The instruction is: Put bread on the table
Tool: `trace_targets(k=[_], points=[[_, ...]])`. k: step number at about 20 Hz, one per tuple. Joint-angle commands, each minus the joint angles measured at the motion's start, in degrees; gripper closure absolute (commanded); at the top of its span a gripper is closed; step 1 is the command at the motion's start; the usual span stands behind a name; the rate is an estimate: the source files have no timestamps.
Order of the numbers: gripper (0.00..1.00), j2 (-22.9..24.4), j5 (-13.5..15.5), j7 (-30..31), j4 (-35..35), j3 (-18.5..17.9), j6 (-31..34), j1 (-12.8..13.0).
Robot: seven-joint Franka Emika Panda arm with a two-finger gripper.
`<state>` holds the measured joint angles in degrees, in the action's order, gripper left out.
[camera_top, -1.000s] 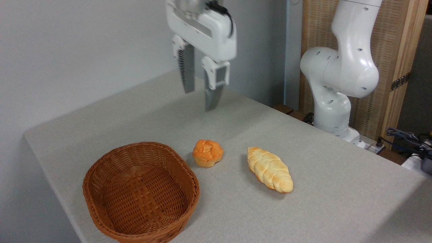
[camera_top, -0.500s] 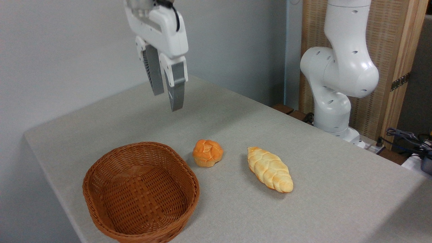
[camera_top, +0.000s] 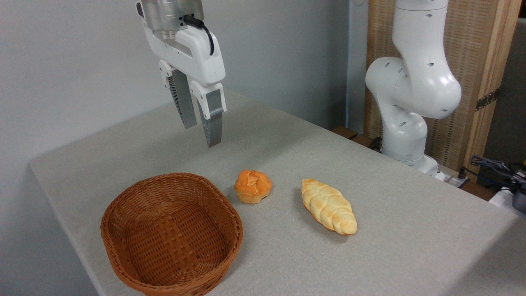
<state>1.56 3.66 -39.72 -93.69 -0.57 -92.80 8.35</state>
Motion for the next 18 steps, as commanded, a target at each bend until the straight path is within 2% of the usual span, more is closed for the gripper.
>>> trace_targets(k=[1, 3, 6, 18], points=[[0.00, -1.12, -0.76, -0.45, 2.37, -0.04, 1.74, -0.35], [0.00, -0.77, -3.55, -1.32, 2.37, -1.17, 1.65, -0.43], [0.00, -0.77, -3.31, -1.24, 3.33, -2.15, 1.65, -0.44], [0.00, -0.51, -3.04, -1.15, 3.34, -2.15, 2.09, -0.70]])
